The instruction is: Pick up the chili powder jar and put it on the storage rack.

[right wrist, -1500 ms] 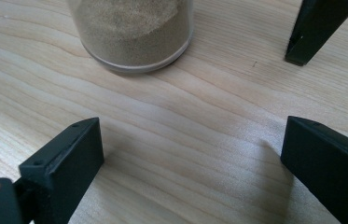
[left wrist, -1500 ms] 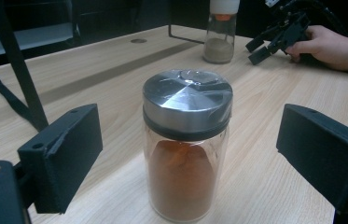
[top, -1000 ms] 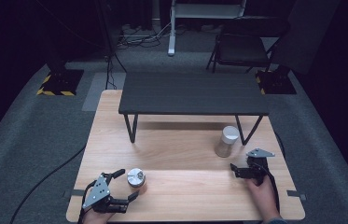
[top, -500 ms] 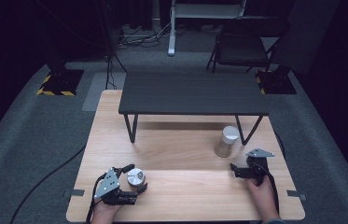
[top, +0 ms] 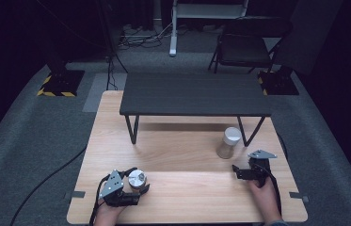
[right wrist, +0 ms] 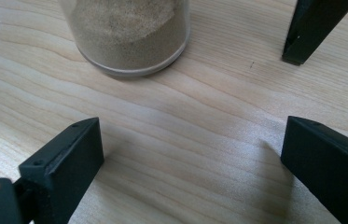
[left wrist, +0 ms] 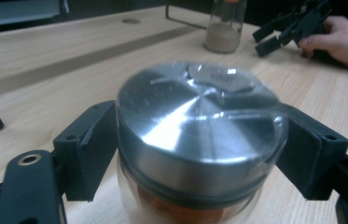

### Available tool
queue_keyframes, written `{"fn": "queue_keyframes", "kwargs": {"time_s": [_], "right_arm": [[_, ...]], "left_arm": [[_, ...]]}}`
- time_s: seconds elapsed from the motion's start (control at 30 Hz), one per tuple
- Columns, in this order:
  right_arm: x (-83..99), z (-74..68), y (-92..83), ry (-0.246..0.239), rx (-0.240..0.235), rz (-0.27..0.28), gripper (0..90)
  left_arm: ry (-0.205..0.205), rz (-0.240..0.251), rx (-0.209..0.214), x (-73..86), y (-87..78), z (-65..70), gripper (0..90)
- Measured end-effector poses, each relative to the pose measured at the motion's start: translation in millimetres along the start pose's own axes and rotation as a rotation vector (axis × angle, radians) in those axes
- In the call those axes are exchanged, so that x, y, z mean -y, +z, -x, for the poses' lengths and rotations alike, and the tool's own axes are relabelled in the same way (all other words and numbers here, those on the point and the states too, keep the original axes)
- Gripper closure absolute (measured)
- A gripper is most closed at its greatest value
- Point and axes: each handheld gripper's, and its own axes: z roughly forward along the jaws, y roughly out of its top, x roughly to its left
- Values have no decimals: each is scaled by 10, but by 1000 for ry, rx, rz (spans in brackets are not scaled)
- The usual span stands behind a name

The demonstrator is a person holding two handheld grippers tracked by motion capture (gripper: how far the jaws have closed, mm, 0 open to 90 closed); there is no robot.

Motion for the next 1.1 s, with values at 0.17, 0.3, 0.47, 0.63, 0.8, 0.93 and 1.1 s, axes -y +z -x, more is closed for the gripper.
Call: {"fn": "queue_keyframes", "kwargs": {"time_s": [0.17,0.3,0.47,0.63,0.8,0.93,1.1], "right_arm": [[0,0,0,0,0,0,55],[0,0,0,0,0,0,55],[0,1,0,0,0,0,55],[0,0,0,0,0,0,55],[0,0,0,0,0,0,55],[0,1,0,0,0,0,55],[-3,2,2,-1,0,0,55]], "left_arm": [[4,-38,3,-20,33,4,209],[-2,-59,-1,-19,41,6,217],[-7,-89,-7,-49,48,12,228],[-9,-107,-11,-56,45,4,262],[-6,-110,-14,-50,42,4,286],[20,-114,-25,-73,42,43,297],[29,-136,-18,-143,81,69,301]]}}
